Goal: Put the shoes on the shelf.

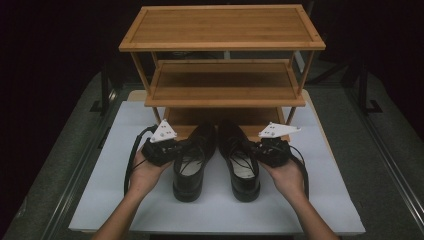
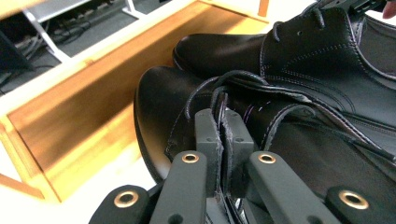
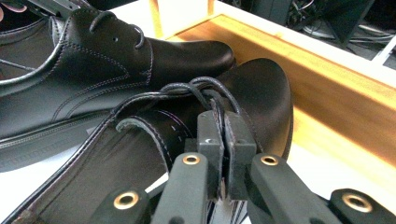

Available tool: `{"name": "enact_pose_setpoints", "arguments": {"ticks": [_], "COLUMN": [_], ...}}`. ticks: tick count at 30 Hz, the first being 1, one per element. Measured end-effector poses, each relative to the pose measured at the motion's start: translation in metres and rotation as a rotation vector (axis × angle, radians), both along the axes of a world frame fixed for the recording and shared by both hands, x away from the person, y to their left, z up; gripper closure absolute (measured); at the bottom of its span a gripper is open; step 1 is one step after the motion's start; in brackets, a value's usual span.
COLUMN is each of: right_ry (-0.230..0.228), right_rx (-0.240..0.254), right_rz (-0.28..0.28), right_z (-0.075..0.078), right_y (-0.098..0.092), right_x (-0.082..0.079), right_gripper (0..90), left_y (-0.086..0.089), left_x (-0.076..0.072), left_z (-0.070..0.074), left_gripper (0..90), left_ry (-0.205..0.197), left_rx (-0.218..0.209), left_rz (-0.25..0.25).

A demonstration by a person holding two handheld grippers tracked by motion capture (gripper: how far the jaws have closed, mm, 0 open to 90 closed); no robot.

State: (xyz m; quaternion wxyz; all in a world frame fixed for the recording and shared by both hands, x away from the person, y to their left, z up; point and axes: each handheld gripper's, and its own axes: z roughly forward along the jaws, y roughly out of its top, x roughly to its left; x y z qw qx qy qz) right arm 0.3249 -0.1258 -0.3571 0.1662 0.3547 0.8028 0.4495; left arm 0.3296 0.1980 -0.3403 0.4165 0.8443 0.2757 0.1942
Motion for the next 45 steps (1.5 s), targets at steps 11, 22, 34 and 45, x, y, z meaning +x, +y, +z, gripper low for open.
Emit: {"name": "enact_pose_setpoints", "arguments": {"ticks": [11,22,34,45], "right_ry": [-0.007,-0.022,-0.013,-0.001], "right_rx": [-0.024,-0.041,-0.029,-0.008], "right_rz": [-0.044,-0.115,-0.151,-0.139], "right_z": [-0.003,-0.009,-0.023,-0.028], "right_y": [-0.003,0.001,0.003,-0.002], "right_x": [0.038,0.081,0.097,0.095], "right_gripper": [86.9,86.9,86.8,85.3], "left_y": [-0.019,-0.029,-0.037,-0.037], "left_x": [0.042,0.084,0.097,0.095], "left_z": [-0.005,-0.024,-0.037,-0.040], "left_gripper": [87.4,87.3,87.2,85.1], "left_ry": [-0.043,-0.052,-0.088,-0.061], "left_rx": [0.021,0.014,0.001,0.008], "left_rz": [0.047,0.100,0.117,0.074]}}
